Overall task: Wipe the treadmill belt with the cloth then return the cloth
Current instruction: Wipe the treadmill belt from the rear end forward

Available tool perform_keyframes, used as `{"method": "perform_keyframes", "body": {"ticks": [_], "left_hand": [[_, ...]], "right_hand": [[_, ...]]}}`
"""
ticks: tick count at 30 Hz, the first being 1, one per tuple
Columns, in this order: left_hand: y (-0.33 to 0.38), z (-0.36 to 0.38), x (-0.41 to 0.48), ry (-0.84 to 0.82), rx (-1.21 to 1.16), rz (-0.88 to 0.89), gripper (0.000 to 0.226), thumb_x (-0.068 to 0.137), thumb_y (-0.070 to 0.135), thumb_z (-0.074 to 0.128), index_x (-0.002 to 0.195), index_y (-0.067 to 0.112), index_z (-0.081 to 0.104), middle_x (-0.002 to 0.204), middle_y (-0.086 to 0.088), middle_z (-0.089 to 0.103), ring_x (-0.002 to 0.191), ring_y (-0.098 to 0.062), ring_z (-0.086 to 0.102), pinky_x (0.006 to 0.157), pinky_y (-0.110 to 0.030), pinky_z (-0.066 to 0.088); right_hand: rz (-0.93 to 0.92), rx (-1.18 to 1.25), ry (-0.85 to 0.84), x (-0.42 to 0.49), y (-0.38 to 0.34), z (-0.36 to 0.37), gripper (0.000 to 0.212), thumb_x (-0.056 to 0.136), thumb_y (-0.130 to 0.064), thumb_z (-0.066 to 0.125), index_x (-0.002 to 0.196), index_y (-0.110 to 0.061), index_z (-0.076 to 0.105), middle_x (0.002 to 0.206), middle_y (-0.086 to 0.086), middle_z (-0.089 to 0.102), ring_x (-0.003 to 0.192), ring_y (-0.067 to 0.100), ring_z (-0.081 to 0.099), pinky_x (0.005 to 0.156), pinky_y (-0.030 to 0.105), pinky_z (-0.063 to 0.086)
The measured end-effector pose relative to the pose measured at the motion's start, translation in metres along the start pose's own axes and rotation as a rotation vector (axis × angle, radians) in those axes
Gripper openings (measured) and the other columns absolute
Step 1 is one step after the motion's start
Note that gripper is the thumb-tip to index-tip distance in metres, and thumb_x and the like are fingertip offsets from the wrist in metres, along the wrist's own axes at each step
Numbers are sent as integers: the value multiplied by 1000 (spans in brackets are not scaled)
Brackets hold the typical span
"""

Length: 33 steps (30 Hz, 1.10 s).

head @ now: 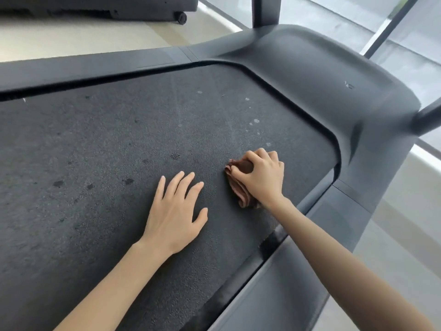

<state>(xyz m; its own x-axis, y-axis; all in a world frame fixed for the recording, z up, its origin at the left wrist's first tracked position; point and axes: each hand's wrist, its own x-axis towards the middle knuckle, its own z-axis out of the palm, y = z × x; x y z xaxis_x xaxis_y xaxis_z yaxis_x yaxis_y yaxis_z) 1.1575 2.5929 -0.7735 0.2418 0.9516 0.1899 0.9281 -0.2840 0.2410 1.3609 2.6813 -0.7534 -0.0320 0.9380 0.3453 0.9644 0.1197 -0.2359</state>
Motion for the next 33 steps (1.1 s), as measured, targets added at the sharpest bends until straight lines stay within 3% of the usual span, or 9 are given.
{"method": "perform_keyframes", "body": {"ticks": [9,13,18,22,25,27,33], "left_hand": [[17,15,60,24,-12,-3,66,83,48,29,132,11,54,142,-11,47,135,-28,38,111,-51,26],[35,29,84,29,-6,-21,69,84,50,25,135,12,51,145,-8,44,139,-24,32,114,-51,22],[43,37,99,52,26,-47,65,85,49,29,132,12,55,141,-6,49,135,-24,38,111,-53,26],[43,37,98,44,40,-34,64,86,49,29,132,13,54,142,-7,48,136,-25,37,111,-53,25],[43,36,97,50,40,-42,64,86,50,30,132,14,55,142,-5,48,136,-23,37,112,-52,25],[43,35,97,55,46,-40,63,86,50,31,131,14,56,141,-5,49,134,-23,39,111,-51,26],[41,37,97,68,38,-34,62,86,50,31,132,16,55,142,-4,48,135,-21,37,112,-49,23]], "right_hand": [[87,6,-79,121,5,31,37,85,-57,55,105,-26,61,115,3,57,112,30,42,87,39,32],[-60,69,0,75,37,18,36,82,-56,57,97,-24,63,105,0,57,102,29,44,80,35,28],[-245,178,-3,44,83,-4,38,73,-59,52,85,-26,67,89,-6,57,87,23,46,75,36,37],[-85,38,-12,101,92,10,34,79,-55,62,94,-25,66,99,-1,59,100,28,47,83,39,37],[131,-15,-16,135,93,18,34,84,-54,58,102,-26,64,112,2,58,110,30,44,85,39,33],[181,-22,-24,138,89,18,34,84,-53,56,104,-27,63,116,4,57,111,32,43,87,41,33],[-49,60,42,42,108,-15,40,76,-59,51,88,-24,65,94,-3,57,92,27,46,77,37,32]]}}
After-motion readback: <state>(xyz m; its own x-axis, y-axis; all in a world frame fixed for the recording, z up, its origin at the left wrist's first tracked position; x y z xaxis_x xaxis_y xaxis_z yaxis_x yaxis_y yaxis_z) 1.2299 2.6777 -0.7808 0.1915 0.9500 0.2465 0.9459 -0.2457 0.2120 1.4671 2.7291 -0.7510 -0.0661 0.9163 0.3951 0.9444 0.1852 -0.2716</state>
